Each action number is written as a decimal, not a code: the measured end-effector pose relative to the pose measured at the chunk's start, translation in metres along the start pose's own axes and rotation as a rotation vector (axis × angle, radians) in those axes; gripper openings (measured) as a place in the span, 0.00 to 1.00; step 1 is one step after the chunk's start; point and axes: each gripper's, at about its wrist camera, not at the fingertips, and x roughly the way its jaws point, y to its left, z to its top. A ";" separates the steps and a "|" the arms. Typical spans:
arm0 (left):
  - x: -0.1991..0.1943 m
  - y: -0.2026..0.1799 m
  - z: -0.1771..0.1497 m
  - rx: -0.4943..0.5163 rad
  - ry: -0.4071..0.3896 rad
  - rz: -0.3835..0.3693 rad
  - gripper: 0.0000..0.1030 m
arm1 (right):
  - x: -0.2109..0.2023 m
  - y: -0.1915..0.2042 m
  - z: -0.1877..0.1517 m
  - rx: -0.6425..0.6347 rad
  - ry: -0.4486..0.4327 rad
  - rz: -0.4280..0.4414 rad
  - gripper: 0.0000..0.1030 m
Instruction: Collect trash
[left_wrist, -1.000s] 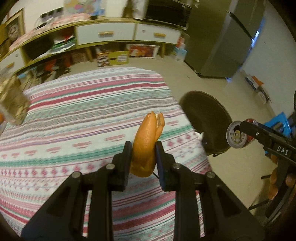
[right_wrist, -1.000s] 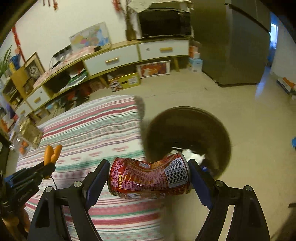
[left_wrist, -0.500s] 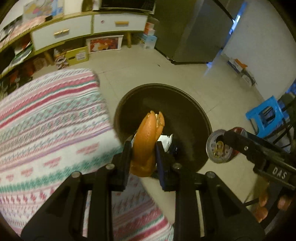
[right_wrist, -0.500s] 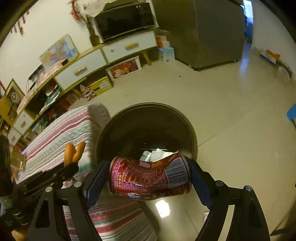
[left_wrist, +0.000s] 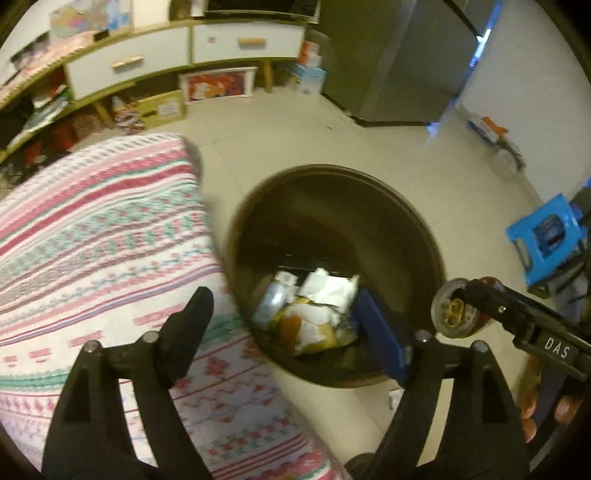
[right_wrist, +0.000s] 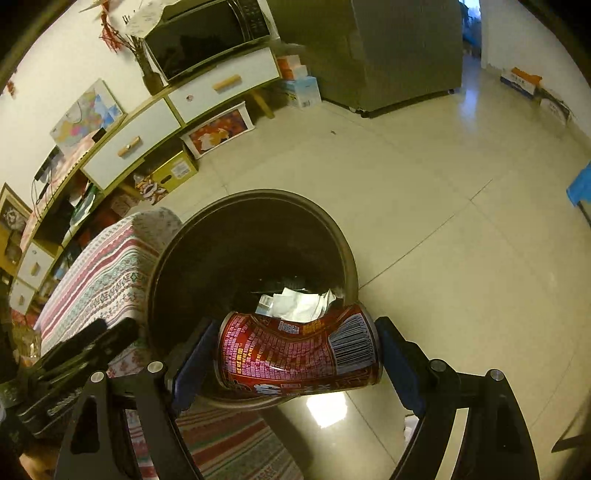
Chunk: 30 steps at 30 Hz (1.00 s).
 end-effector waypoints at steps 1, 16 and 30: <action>-0.004 0.003 -0.001 -0.001 -0.004 0.017 0.80 | 0.002 0.002 -0.001 -0.007 0.002 -0.005 0.83; -0.098 0.026 -0.035 0.046 -0.182 0.085 0.93 | 0.030 0.039 -0.005 -0.095 0.018 -0.041 0.84; -0.192 0.070 -0.077 0.012 -0.299 0.147 0.99 | -0.098 0.103 -0.036 -0.207 -0.179 -0.041 0.99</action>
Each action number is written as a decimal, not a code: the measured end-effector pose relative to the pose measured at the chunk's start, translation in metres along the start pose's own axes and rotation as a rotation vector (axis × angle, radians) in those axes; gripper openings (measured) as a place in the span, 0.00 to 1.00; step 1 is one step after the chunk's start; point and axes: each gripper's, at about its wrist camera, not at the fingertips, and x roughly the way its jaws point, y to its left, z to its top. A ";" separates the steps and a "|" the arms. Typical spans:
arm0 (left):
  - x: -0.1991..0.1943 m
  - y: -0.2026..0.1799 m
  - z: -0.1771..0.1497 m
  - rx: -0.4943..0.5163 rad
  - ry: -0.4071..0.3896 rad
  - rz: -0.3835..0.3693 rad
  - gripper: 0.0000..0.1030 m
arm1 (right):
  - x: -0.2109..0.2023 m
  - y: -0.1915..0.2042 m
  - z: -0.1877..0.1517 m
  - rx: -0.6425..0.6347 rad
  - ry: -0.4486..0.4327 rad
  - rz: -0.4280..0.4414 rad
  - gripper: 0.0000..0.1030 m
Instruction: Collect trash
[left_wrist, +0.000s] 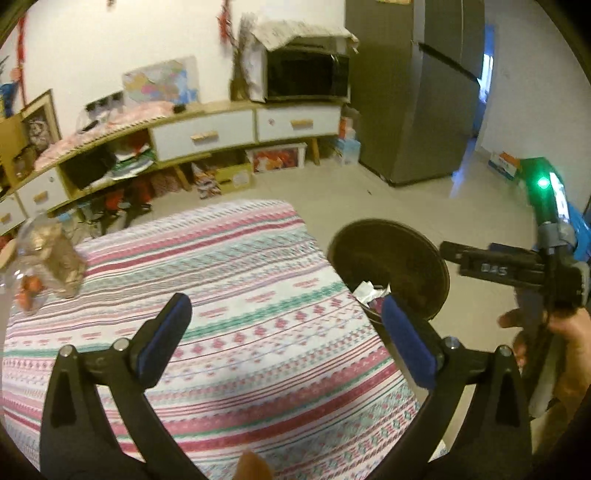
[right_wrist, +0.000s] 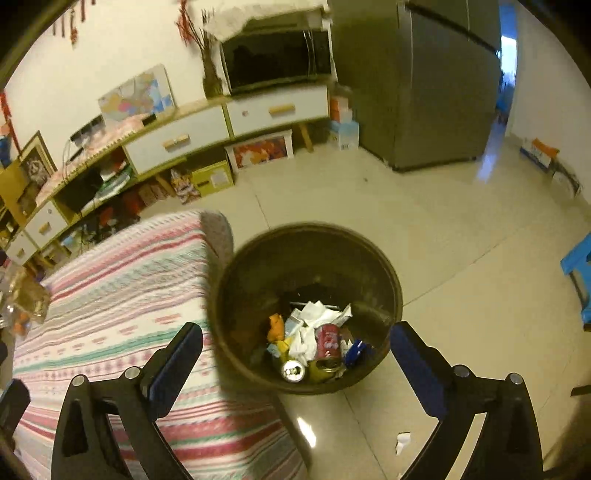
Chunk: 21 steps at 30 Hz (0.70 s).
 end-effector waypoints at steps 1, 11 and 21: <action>-0.010 0.007 -0.003 -0.014 -0.015 0.003 0.99 | -0.014 0.005 -0.003 -0.005 -0.020 -0.004 0.99; -0.067 0.048 -0.033 -0.116 -0.063 0.055 0.99 | -0.121 0.062 -0.062 -0.119 -0.184 0.008 1.00; -0.093 0.066 -0.067 -0.121 -0.104 0.144 0.99 | -0.133 0.089 -0.099 -0.189 -0.236 0.042 1.00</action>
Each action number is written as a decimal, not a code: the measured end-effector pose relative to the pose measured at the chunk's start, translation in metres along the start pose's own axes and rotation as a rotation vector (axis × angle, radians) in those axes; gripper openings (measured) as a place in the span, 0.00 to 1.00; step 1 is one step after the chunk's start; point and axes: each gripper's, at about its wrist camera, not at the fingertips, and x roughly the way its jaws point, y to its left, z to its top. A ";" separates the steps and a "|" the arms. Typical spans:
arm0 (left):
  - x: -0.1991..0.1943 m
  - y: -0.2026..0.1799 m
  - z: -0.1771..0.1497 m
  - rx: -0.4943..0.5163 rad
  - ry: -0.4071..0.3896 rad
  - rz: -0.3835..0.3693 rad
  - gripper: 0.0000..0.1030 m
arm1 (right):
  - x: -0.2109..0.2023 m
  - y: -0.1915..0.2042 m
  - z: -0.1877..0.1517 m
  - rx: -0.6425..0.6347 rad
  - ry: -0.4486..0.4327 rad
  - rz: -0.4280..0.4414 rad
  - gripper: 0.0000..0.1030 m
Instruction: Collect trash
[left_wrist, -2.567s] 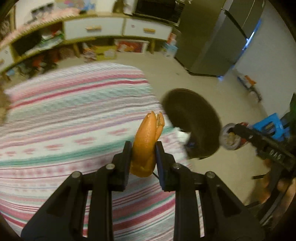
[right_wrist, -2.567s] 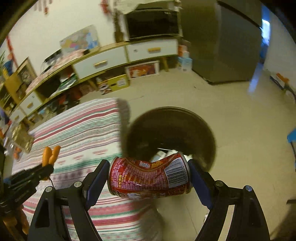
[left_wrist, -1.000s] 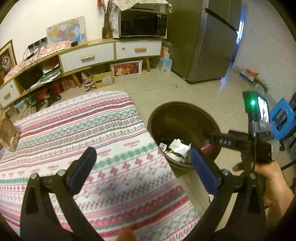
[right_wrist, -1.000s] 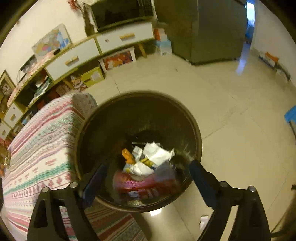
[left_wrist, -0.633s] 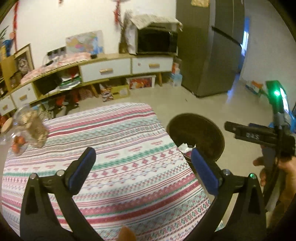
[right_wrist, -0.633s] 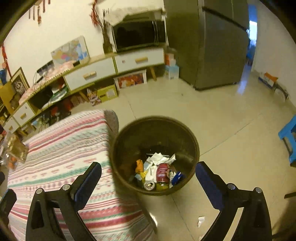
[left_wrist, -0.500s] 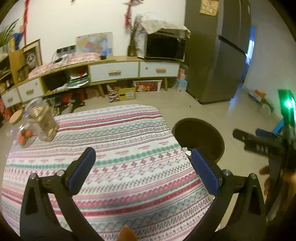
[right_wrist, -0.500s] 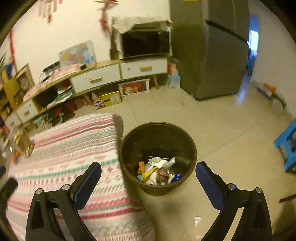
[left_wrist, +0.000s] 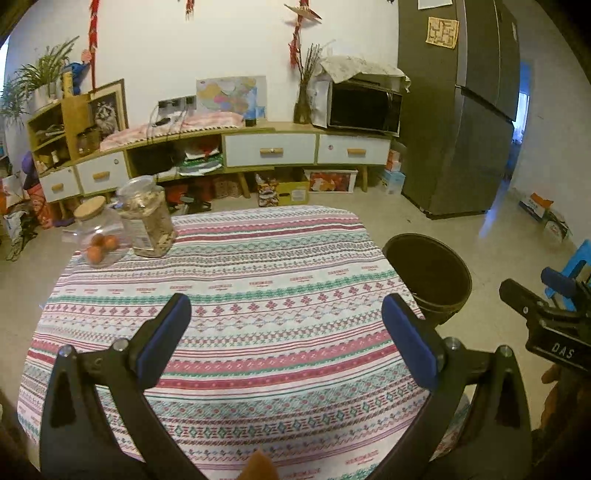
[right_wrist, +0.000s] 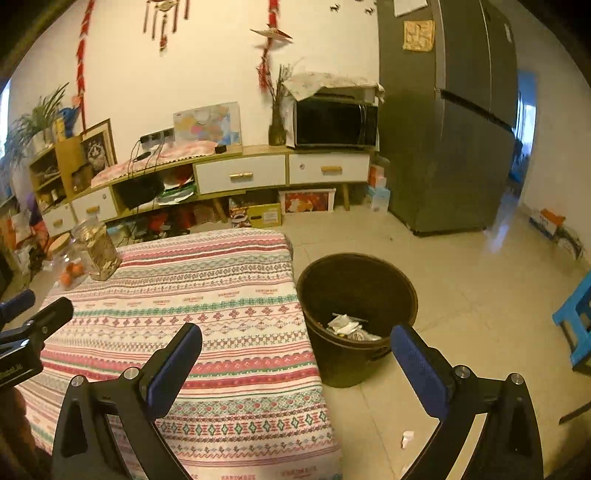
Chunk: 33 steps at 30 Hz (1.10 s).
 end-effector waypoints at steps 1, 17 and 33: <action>-0.002 0.001 -0.002 0.001 -0.008 0.001 0.99 | -0.002 0.002 -0.002 -0.005 -0.007 -0.009 1.00; -0.010 0.005 -0.009 -0.024 -0.027 0.041 0.99 | -0.008 0.019 -0.007 -0.055 -0.057 -0.003 1.00; -0.008 0.008 -0.012 -0.036 -0.009 0.058 0.99 | -0.007 0.032 -0.011 -0.109 -0.065 0.018 1.00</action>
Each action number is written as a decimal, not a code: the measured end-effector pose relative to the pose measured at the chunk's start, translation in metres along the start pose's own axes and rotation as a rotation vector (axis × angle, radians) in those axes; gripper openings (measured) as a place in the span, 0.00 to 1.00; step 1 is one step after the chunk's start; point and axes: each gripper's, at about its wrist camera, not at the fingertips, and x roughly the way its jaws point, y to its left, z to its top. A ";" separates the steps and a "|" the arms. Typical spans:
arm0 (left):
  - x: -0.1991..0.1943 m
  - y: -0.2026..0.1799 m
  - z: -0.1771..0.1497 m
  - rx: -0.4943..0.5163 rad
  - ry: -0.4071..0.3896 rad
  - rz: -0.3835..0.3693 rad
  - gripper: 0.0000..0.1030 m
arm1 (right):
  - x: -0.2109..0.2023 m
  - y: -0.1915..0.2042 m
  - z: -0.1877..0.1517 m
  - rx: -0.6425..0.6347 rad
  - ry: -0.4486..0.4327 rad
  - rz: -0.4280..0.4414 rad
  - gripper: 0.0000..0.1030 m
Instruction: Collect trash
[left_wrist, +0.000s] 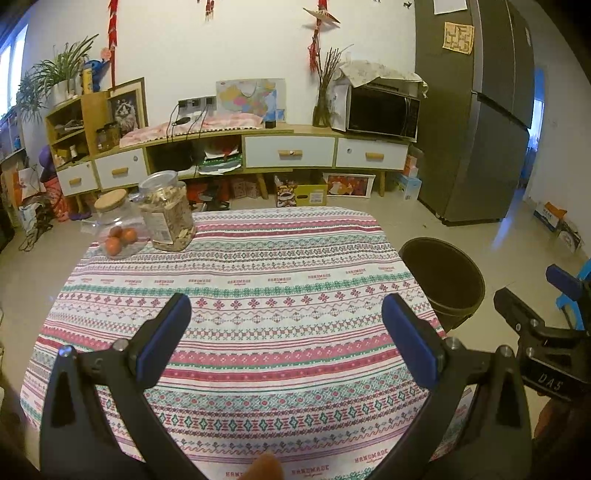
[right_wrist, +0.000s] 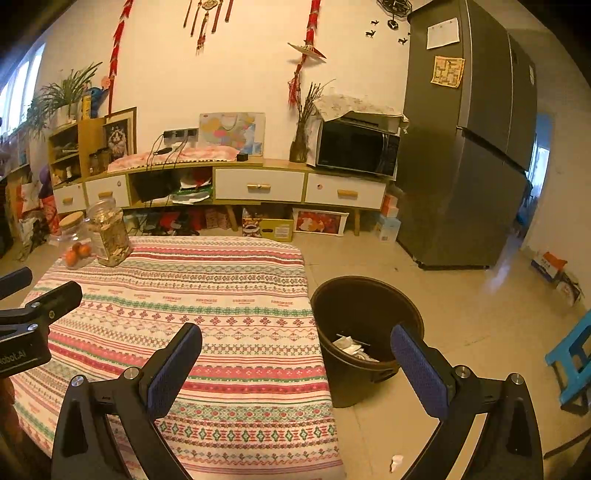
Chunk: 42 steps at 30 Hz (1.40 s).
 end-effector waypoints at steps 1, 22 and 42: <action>0.000 0.000 0.000 -0.001 -0.001 -0.001 0.99 | 0.000 0.000 0.000 0.001 -0.001 0.002 1.00; -0.001 -0.005 -0.002 0.009 -0.001 0.007 0.99 | -0.003 0.000 0.000 0.001 -0.009 -0.002 1.00; 0.002 -0.004 -0.004 0.023 0.029 0.013 0.99 | -0.004 -0.001 0.001 -0.001 -0.006 -0.014 1.00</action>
